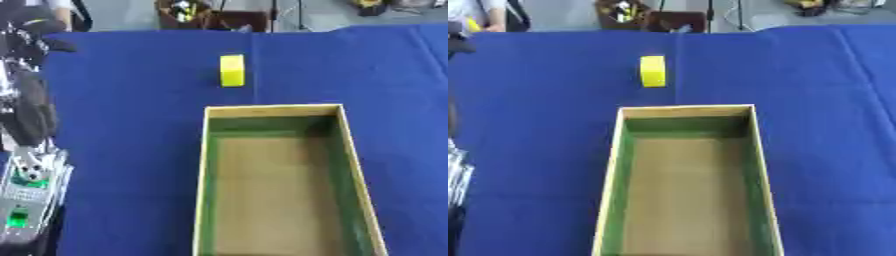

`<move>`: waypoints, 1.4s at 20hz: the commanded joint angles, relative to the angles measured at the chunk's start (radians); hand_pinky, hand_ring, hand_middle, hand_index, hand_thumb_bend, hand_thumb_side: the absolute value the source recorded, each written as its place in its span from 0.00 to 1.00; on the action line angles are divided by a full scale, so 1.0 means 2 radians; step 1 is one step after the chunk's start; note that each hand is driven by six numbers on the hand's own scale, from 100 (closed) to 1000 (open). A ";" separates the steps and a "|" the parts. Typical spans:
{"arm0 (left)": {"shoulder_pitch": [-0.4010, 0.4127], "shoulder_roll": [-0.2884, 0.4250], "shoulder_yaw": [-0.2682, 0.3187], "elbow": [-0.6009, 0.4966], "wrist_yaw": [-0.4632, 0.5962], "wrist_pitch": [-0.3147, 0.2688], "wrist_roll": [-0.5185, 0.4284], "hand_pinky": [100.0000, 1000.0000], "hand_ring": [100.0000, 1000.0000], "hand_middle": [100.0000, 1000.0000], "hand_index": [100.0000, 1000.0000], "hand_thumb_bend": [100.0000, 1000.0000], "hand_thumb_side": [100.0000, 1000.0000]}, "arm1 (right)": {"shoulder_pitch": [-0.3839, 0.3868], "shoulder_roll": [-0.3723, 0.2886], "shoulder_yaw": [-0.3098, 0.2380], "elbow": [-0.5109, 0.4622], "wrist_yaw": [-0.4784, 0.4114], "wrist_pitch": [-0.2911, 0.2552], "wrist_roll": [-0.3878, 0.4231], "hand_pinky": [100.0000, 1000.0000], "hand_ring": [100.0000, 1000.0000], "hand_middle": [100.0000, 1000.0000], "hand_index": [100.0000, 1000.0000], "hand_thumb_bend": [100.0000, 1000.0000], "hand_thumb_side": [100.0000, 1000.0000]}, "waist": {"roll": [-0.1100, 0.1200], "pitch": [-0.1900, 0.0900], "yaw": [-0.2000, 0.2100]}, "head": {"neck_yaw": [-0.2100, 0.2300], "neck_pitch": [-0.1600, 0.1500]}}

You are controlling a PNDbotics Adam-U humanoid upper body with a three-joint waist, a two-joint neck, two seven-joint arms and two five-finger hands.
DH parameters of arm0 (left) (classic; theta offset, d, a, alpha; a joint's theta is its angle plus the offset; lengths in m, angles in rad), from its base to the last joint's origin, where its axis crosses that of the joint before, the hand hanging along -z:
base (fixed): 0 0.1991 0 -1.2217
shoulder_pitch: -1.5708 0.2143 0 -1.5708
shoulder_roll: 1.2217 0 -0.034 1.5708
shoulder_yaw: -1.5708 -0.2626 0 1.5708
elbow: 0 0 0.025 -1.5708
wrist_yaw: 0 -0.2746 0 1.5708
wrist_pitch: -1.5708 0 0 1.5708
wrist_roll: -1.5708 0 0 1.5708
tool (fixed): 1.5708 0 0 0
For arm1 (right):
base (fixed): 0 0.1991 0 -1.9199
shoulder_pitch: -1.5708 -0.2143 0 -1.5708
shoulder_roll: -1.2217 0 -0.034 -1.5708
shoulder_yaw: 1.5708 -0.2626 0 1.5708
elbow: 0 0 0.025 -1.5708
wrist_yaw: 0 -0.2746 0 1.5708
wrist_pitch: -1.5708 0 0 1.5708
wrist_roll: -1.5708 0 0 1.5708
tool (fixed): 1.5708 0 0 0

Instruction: Pick up objects on the table and place them in the box.

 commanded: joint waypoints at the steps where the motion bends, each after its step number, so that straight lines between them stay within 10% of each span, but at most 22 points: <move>1: -0.006 0.010 0.006 -0.008 -0.005 0.001 0.001 0.49 0.62 0.63 0.82 0.12 1.00 | -0.002 -0.006 0.000 -0.010 0.004 0.000 -0.001 0.71 0.75 0.61 0.78 0.00 0.56 | -0.002 -0.006 -0.001 | -0.002 -0.004; 13: -0.043 0.134 -0.012 -0.008 -0.081 0.083 -0.034 0.50 0.63 0.65 0.85 0.04 0.94 | 0.000 -0.005 0.003 -0.010 0.007 -0.001 0.001 0.71 0.75 0.60 0.78 0.00 0.57 | 0.001 -0.005 -0.009 | -0.006 -0.001; 28: -0.147 0.285 -0.084 0.029 -0.201 0.217 -0.276 0.58 0.73 0.74 0.92 0.00 0.89 | -0.001 -0.005 0.012 -0.010 0.010 -0.002 0.012 0.72 0.75 0.60 0.78 0.00 0.58 | 0.009 0.001 -0.026 | 0.000 -0.011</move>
